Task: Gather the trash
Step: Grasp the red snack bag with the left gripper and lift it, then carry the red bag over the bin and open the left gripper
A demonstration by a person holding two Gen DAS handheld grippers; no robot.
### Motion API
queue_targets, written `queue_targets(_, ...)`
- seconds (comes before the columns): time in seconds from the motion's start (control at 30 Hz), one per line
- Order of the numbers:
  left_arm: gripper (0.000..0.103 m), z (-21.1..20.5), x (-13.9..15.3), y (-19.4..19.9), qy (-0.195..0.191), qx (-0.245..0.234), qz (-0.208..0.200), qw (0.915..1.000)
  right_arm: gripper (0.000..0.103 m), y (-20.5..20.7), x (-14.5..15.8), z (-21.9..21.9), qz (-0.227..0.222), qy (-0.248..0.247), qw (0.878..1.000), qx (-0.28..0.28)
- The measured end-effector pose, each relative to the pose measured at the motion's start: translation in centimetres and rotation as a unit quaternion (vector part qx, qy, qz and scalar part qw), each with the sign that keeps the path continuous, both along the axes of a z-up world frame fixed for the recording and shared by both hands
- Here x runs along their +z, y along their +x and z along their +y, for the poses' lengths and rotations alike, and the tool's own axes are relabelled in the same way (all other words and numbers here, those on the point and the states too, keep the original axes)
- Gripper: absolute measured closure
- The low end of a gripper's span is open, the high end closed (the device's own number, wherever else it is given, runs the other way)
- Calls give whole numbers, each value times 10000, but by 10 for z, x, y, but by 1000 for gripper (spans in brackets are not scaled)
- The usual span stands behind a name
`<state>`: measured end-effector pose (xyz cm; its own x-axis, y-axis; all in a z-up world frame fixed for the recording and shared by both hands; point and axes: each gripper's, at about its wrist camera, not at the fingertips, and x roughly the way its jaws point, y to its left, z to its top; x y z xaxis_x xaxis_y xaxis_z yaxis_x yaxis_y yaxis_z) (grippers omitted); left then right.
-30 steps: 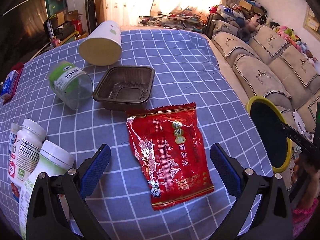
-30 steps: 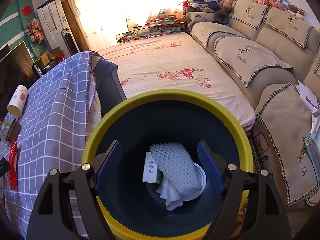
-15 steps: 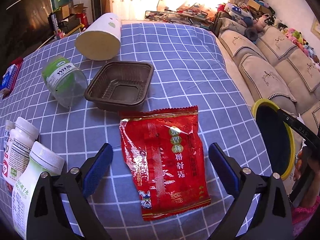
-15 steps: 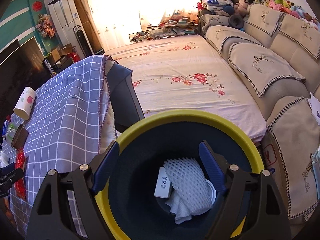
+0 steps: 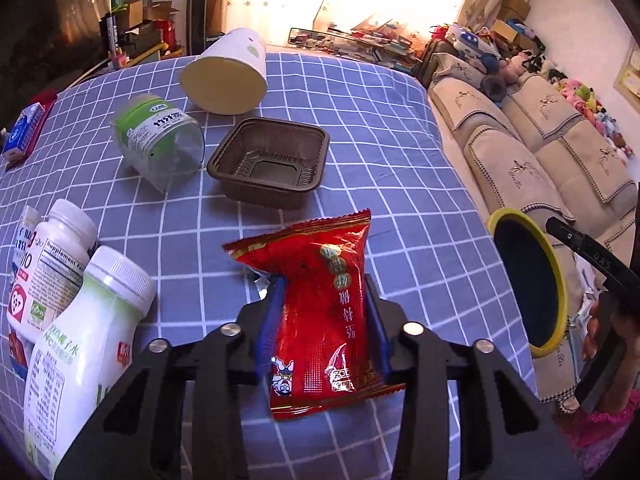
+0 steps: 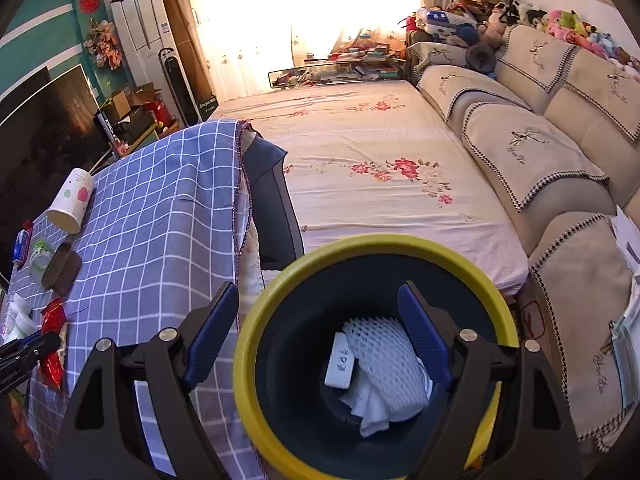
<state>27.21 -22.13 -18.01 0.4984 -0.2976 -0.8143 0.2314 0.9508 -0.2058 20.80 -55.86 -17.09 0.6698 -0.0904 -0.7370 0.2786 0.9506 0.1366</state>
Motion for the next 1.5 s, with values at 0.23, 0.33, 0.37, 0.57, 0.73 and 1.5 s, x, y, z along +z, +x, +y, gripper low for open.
queue_targets(0.23,85,1,18,-30,-105,-404,-199,9989,26,-55,16,-1,-263,28,9988,-414)
queue_targets(0.33,86,-3,30,-43,-76,-611,-358,9975,26,-76,18,-4,-333,68,9978,-573)
queue_targets(0.37,86,-5,34,-48,-68,-682,-408,9968,26,-83,19,-6,-356,89,9974,-617)
queue_targets(0.57,86,-21,57,-70,-57,-1006,-682,9926,25,-114,26,-13,-527,109,9954,-791)
queue_targets(0.73,86,-58,76,-80,-81,-1454,-849,9857,25,-135,32,-26,-707,115,9930,-939)
queue_targets(1.5,84,-285,27,-47,308,-2900,-281,9561,25,-181,17,-91,-745,272,9836,-1621)
